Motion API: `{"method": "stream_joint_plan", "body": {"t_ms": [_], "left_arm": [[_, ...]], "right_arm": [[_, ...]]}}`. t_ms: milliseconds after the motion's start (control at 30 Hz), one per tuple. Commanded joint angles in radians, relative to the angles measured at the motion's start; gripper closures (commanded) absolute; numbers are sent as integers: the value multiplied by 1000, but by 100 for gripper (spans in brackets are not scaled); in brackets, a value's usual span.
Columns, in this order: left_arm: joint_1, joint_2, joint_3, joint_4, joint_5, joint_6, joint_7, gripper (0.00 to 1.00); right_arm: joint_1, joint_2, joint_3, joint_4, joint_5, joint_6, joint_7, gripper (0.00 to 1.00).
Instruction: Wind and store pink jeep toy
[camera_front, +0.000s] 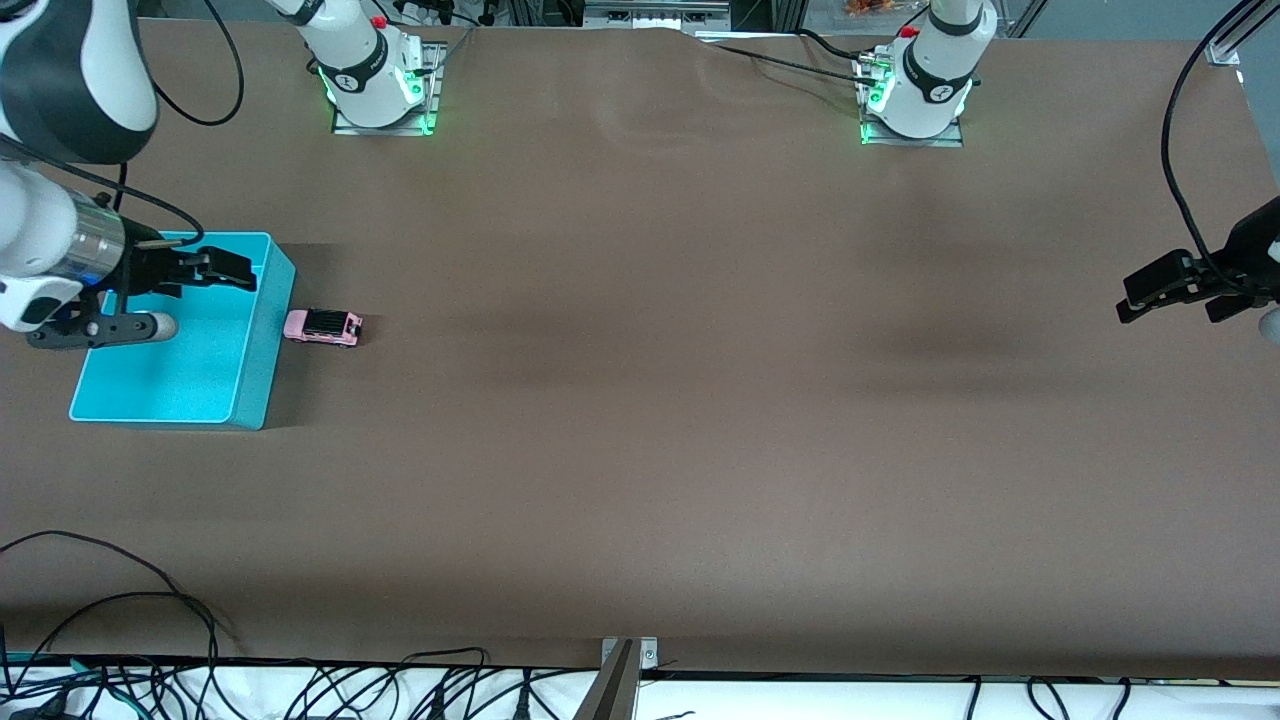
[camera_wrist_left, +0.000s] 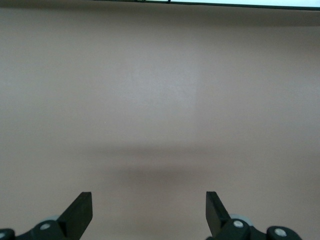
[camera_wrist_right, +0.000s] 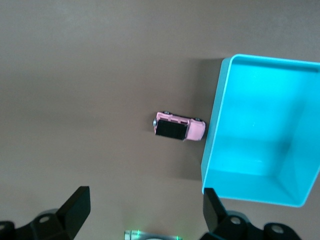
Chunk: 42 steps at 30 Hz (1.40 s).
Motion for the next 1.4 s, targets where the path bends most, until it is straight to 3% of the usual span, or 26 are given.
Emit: {"method": "stream_joint_plan", "body": {"t_ms": [0,500,967,1367], "left_arm": [[9,-21,-5,-17,-25,-10,28,0],[0,-21,-10,-15,-23,-12,17,0],[2,-32,-13,0,-26,-10,26,0],[17,-26,-2,-14,-23,-12,28,0]], "right_arm": [[-5,-97,6,-198,-5,137,13,0],[-5,-140,8,-520,-5,525,14,0],[-46,-131,8,-653,-1,714,25,0],[-46,-84,48,-709,-3,846,462,0]]}}
